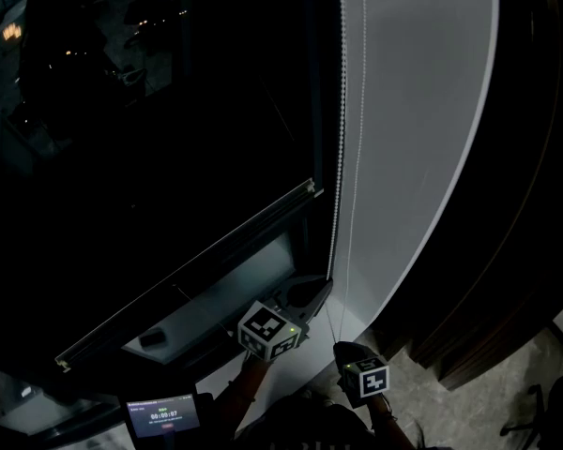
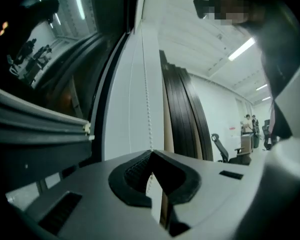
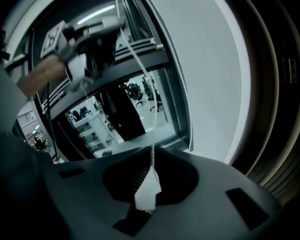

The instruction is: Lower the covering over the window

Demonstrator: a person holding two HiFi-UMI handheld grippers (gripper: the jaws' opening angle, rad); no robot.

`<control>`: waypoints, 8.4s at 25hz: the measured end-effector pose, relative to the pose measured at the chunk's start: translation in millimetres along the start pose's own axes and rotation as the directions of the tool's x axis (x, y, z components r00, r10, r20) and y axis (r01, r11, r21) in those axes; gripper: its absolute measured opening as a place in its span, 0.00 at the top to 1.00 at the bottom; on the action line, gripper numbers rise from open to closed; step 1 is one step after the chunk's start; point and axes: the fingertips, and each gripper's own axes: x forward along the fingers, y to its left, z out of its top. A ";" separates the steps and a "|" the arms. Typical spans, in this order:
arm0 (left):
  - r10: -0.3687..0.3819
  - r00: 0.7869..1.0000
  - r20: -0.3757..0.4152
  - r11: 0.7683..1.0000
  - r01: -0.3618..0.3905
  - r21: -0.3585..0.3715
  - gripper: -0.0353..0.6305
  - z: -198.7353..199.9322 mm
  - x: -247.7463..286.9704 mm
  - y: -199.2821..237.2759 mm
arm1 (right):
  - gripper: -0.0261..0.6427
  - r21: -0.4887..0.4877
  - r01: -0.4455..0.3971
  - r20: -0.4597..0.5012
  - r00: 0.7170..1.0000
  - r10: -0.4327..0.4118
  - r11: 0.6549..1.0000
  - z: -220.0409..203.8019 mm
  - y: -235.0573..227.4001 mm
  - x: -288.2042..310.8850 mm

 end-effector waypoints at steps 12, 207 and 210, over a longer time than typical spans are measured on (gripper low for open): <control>-0.074 0.825 -0.561 0.967 -0.079 -0.244 0.94 -256.1 -59.4 -38.4 | 0.79 -0.312 -0.136 0.425 0.865 0.266 0.940 232.5 82.3 -106.4; 0.048 0.995 -0.084 0.976 -0.065 -0.206 0.94 -99.6 -9.1 28.5 | 0.94 -0.218 -0.001 0.532 0.838 0.120 0.976 269.1 30.0 -32.9; 0.026 0.999 0.033 0.986 -0.020 -0.163 0.90 -44.4 -3.0 25.6 | 0.94 -0.165 -0.016 0.389 0.918 0.080 0.986 199.6 16.4 1.4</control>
